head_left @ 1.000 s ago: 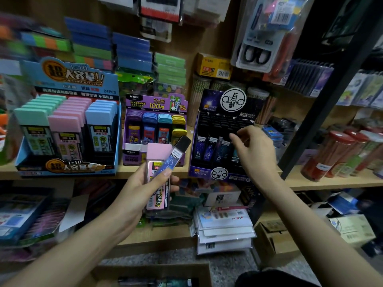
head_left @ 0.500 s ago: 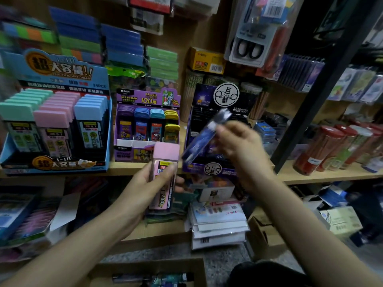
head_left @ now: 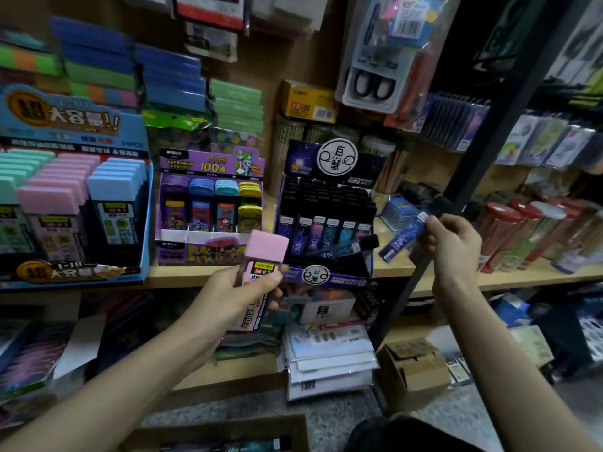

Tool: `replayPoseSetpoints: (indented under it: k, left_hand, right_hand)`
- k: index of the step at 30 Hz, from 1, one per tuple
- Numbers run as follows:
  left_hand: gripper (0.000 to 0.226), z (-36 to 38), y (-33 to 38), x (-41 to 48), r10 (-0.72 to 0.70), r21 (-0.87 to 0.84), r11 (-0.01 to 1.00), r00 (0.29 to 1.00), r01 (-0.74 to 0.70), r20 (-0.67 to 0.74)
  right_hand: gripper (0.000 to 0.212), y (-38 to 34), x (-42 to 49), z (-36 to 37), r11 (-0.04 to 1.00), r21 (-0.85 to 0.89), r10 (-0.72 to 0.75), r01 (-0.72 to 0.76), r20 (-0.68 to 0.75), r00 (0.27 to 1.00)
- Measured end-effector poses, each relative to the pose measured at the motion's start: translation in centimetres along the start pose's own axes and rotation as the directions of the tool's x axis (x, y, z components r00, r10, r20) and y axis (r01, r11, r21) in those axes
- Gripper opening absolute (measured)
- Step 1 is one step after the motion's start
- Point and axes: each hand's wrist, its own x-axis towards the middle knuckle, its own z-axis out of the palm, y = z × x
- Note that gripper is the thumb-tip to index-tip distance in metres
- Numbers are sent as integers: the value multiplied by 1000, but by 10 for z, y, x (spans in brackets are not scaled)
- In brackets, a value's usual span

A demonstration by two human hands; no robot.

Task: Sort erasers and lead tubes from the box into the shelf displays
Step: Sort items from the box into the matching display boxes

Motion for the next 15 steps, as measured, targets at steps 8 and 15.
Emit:
replayPoseSetpoints:
  k: [8,15]
  left_hand:
    - [13,54,33,53,153,135,978,987,-158,48]
    - [10,20,22,51,197,193,969,955,-155,-221]
  right_hand:
    - [10,29,-21,-2,987,-128,-54,99,320,946]
    - [21,36,-27,1,926,-210,-200,312,428,881]
